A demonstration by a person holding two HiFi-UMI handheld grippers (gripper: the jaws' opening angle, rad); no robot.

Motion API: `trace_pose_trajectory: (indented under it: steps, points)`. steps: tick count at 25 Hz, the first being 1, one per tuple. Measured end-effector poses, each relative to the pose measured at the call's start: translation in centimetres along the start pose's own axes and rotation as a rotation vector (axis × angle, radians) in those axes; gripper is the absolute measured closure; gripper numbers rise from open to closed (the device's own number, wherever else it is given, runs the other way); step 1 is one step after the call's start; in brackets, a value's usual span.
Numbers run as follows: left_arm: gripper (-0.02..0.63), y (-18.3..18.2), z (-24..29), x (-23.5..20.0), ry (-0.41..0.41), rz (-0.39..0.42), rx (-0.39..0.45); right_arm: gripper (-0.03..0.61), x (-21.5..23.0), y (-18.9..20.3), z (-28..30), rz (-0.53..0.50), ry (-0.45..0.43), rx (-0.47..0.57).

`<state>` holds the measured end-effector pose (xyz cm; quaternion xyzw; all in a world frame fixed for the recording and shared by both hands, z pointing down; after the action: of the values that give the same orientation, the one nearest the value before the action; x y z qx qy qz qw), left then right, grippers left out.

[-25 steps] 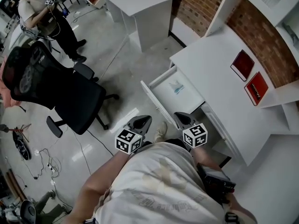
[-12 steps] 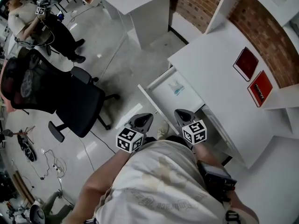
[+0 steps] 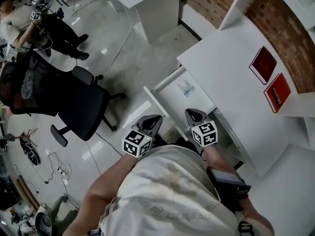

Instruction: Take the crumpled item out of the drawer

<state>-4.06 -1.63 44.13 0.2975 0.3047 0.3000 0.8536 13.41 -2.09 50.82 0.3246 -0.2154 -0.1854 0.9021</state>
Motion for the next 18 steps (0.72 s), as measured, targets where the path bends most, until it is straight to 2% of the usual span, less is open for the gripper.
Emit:
trace_pose_trajectory:
  steps: [12, 18]
  points:
    - [0.586, 0.4, 0.6, -0.7, 0.008, -0.023, -0.016, 0.554, 0.9, 1.2, 1.9, 0.018, 0.017, -0.057]
    - [0.586, 0.1, 1.7, -1.4, 0.022, -0.037, -0.027, 0.554, 2.5, 1.7, 3.1, 0.033, 0.056, -0.090]
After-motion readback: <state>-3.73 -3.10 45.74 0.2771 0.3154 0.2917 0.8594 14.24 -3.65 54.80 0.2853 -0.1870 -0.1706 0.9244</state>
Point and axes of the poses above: the fingertips, and each gripper's own axes: z forward along the fingers, x to its right, y out of its underside, the point moved 5 cm from there along -z, backward along the fingers, and after that the axes turned 9 degrees about -x, right-handed, at the moved point
